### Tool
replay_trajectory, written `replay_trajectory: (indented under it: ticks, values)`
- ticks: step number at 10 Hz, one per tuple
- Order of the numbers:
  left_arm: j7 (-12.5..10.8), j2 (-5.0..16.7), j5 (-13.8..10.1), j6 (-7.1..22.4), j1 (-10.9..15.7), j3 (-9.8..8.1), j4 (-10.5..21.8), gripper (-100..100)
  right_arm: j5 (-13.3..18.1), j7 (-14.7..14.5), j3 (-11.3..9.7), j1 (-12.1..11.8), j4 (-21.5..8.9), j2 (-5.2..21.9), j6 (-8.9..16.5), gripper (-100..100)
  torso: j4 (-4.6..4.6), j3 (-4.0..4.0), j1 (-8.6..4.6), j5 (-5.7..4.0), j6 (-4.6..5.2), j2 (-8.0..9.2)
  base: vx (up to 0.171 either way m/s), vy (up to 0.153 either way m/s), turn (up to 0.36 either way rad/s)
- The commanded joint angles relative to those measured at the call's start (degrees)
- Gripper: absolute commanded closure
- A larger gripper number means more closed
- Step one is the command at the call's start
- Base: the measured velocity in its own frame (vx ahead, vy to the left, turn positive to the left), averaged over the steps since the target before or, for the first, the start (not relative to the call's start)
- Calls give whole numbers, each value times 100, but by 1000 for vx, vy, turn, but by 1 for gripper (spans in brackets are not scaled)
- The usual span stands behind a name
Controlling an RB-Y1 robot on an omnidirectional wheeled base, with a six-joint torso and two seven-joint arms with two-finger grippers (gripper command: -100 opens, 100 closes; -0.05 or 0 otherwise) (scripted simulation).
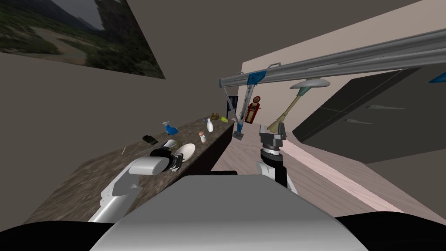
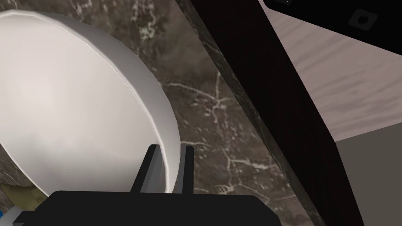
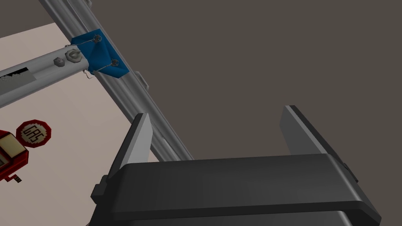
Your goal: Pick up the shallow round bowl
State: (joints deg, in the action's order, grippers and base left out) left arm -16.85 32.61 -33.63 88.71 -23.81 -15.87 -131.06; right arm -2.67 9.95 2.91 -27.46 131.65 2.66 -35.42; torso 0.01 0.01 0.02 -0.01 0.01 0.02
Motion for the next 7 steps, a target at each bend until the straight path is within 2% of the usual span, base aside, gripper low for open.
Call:
replay_trajectory:
  ticks: [1, 2, 3, 5, 6, 7]
  values:
    - [0, 0, 0, 0, 0, 0, 0, 100, 0, 0, 0, 0, 0, 0, 0, 0, 0, 0, 0, 0, 0, 0, 0, 0, 0]
    - [0, 0, 0, 1, -1, 1, 1, 0, 0, 0, 0, 0, 0, 0, 0, 0, 1, 1, -1, -1, 0, 1, 0, 0, 0]
    - [-53, 28, -59, 122, -22, -46, -161, 100, 0, 0, 0, 0, 0, 0, 0, 0, 1, 1, -1, -1, 0, 2, 8, 13, 32]
    - [-127, 59, -141, 290, -64, -104, -382, 100, 0, 0, 0, 0, 0, 0, 0, 0, 3, 2, 2, -4, 0, -1, 20, 17, 31]
    - [-94, 44, -113, 216, -69, -86, -313, 100, 0, 0, 0, 0, 0, 0, 0, 0, 4, 2, -1, -5, 0, 0, 8, 6, 6]
    - [-102, 45, -118, 237, -73, -90, -328, 0, 0, 0, 0, 0, 0, 0, 0, 0, 4, 3, -3, -4, 1, 2, 0, 0, 0]
